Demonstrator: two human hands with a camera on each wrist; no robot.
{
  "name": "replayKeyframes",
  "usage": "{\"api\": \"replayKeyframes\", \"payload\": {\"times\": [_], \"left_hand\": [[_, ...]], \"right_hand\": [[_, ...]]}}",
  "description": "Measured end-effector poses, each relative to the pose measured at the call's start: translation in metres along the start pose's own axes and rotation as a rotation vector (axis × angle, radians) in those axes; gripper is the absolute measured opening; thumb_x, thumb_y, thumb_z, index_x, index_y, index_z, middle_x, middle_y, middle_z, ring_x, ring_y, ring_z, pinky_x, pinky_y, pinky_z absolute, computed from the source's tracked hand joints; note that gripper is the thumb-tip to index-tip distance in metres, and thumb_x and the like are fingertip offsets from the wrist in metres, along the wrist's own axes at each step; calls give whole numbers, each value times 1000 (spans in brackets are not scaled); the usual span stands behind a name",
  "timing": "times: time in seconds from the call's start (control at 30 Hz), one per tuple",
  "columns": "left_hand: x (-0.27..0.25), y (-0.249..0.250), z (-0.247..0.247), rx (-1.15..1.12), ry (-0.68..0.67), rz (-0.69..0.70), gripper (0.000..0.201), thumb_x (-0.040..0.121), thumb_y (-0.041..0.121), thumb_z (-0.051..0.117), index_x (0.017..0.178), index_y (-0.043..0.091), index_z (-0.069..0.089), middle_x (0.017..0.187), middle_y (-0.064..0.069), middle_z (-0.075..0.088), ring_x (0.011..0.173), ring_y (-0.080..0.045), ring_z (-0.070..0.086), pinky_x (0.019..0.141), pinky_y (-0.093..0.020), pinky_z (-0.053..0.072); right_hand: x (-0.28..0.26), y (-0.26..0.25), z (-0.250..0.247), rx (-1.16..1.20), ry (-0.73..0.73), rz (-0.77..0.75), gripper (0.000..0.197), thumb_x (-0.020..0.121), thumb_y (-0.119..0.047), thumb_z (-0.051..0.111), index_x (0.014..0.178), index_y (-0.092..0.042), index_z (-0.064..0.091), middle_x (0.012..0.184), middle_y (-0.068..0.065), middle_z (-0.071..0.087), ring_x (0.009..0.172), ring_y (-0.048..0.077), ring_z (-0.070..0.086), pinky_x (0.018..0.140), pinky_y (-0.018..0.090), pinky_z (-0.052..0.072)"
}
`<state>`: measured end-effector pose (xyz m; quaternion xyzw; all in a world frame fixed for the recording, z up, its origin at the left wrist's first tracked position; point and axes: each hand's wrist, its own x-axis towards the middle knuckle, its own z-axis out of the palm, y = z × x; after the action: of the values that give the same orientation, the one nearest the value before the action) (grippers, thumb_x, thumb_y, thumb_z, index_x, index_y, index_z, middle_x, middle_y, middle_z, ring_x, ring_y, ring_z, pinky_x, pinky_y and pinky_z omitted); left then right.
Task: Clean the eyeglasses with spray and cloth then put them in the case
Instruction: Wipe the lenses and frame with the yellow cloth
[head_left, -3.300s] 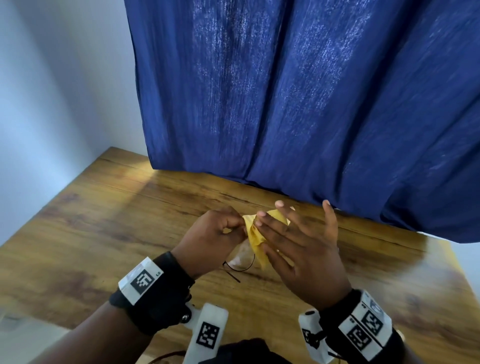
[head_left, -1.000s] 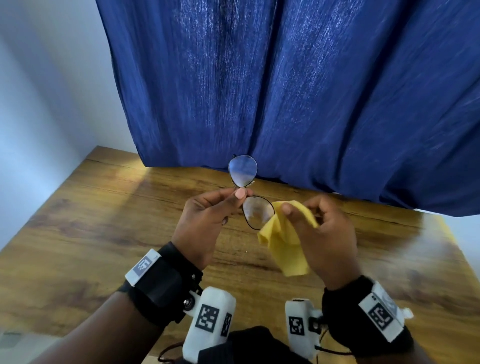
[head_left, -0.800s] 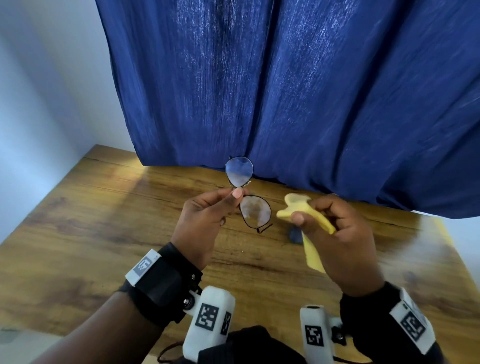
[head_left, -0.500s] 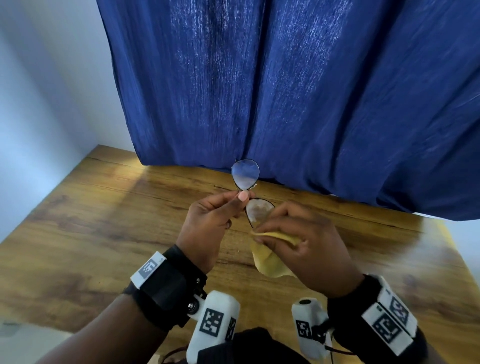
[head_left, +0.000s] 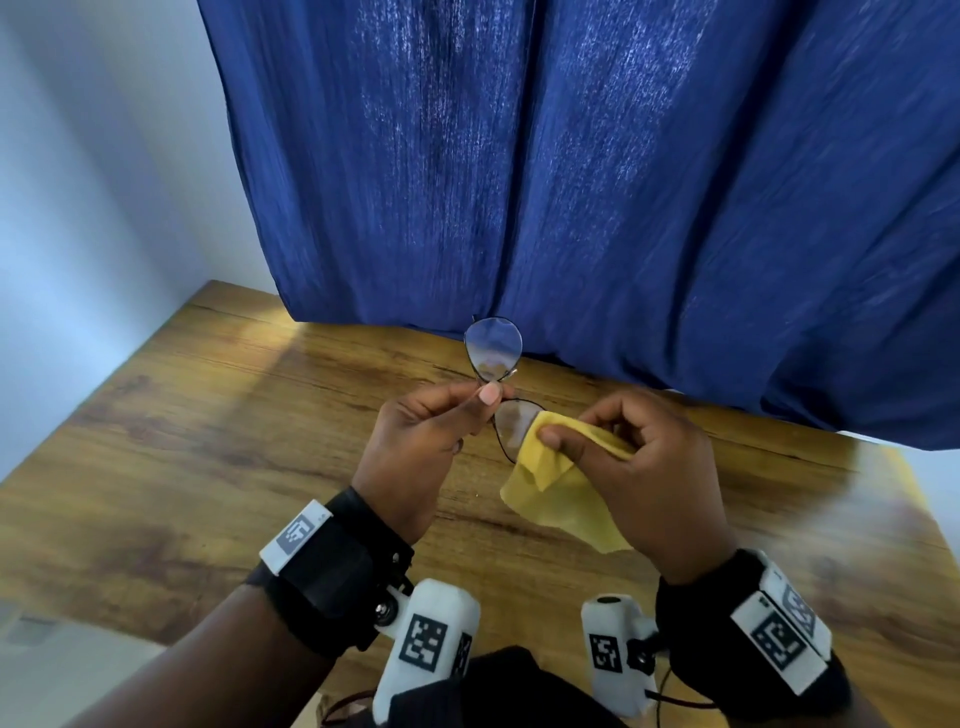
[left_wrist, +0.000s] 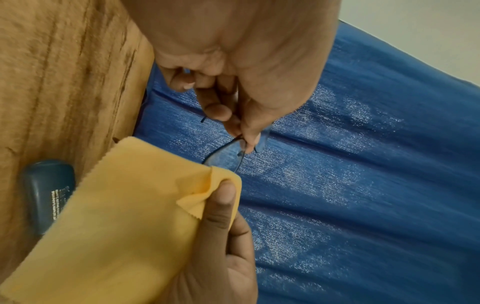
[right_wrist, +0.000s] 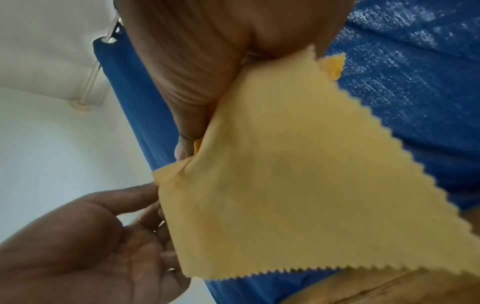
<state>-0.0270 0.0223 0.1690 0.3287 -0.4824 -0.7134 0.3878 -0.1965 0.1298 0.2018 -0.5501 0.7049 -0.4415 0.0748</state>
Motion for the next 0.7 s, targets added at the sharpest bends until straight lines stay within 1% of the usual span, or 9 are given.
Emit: {"api": "replayKeyframes", "payload": {"times": [0.07, 0.13, 0.17, 0.23, 0.33, 0.47, 0.57, 0.63, 0.7], "left_hand": [[0, -2, -4, -7, -8, -2, 28, 83, 40, 72, 96, 18, 84, 84, 5, 74, 75, -4, 51, 69, -27, 35], [0, -4, -8, -11, -21, -17, 27, 86, 39, 76, 99, 17, 83, 88, 3, 77, 77, -6, 53, 69, -28, 35], [0, -4, -11, -8, -23, -24, 26, 87, 38, 76, 100, 17, 83, 90, 2, 78, 80, -8, 53, 69, -29, 35], [1, -3, -15, -14, -23, -30, 24, 87, 37, 76, 99, 17, 83, 92, 0, 79, 79, -8, 55, 69, -30, 34], [1, -1, -21, -21, -47, -47, 26, 84, 36, 73, 98, 16, 83, 92, -3, 80, 76, -5, 58, 67, -29, 34], [5, 0, -26, -25, -51, -77, 26, 85, 37, 78, 100, 17, 84, 89, 3, 77, 78, -8, 53, 67, -29, 32], [9, 3, -28, -21, -72, -94, 28, 83, 40, 71, 99, 20, 84, 94, 1, 80, 80, -9, 60, 67, -29, 34], [12, 4, -27, -13, -100, -84, 25, 86, 36, 68, 96, 20, 84, 90, 2, 78, 80, -13, 57, 66, -27, 35], [14, 4, -24, -16, -129, -70, 22, 91, 30, 65, 94, 17, 82, 83, 4, 74, 75, -6, 57, 63, -21, 40]], "right_hand": [[-1, -4, 5, 17, -42, -11, 29, 74, -49, 84, 73, -27, 65, 72, -13, 62, 68, 12, 58, 55, 18, 42], [-1, -7, 9, 21, -83, -19, 29, 74, -47, 85, 73, -27, 65, 71, -12, 63, 67, 11, 58, 55, 14, 40], [1, -8, 11, 22, -70, 10, 29, 74, -48, 85, 72, -28, 64, 72, -12, 64, 67, 10, 58, 55, 13, 40], [5, -11, 15, 37, -46, 74, 30, 75, -50, 83, 72, -29, 62, 77, -15, 65, 68, 7, 58, 55, 14, 41], [5, -18, 23, 27, -127, 57, 30, 76, -51, 81, 73, -28, 62, 73, -11, 64, 71, 10, 59, 57, 17, 42], [12, -21, 32, 13, -10, 125, 31, 80, -49, 80, 72, -28, 59, 67, -10, 61, 66, 7, 58, 53, 16, 40], [13, -29, 39, -10, -99, 49, 29, 80, -46, 82, 73, -27, 61, 71, -10, 61, 69, 11, 59, 55, 20, 43], [17, -28, 40, -36, -36, 48, 31, 79, -48, 82, 73, -26, 60, 72, -10, 61, 69, 10, 59, 57, 21, 44], [22, -26, 38, -56, 53, 56, 33, 80, -48, 82, 73, -25, 59, 73, -11, 60, 68, 8, 58, 58, 23, 45]]}}
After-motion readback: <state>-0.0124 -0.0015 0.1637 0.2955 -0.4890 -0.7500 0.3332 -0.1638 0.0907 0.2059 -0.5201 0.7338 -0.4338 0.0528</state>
